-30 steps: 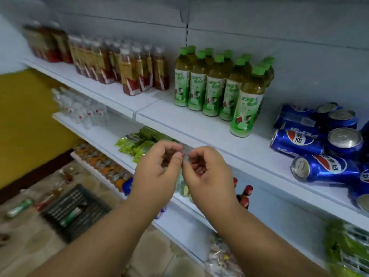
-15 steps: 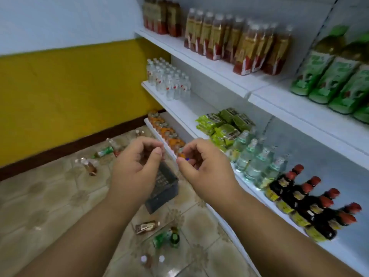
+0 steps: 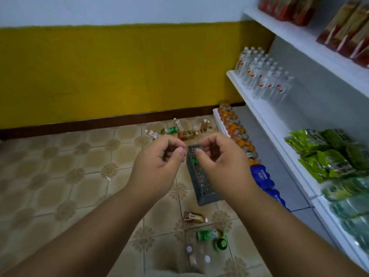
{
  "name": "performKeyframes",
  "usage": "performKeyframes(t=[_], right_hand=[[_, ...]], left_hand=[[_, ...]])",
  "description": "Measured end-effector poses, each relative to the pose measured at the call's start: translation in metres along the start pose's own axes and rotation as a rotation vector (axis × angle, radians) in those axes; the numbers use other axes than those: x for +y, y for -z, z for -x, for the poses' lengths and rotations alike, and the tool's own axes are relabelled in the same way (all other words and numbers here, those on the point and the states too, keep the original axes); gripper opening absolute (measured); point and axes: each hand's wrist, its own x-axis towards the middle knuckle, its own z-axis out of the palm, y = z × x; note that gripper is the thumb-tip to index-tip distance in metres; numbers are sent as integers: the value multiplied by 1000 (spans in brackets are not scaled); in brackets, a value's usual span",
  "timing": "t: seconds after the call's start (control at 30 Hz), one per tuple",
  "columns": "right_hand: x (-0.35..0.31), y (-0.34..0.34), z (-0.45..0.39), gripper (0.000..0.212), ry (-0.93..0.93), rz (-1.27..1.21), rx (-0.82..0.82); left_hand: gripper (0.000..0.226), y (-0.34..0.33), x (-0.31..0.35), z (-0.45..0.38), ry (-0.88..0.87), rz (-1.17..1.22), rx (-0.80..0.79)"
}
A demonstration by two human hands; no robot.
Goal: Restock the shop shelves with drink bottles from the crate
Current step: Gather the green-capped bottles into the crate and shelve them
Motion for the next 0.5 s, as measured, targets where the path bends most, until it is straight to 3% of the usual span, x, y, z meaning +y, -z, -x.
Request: performKeyframes(t=[0.1, 0.3, 0.43, 0.5], right_hand=[[5, -13, -20, 13, 19, -15, -73], [20, -42, -50, 13, -51, -74, -86], [31, -66, -81, 9, -137, -76, 8], [32, -81, -101, 18, -181, -77, 82]], left_hand=[[18, 2, -11, -6, 66, 5, 54], [10, 9, -36, -44, 136, -12, -27], [15, 12, -65, -90, 34, -41, -137], [13, 17, -80, -120, 5, -56, -203]])
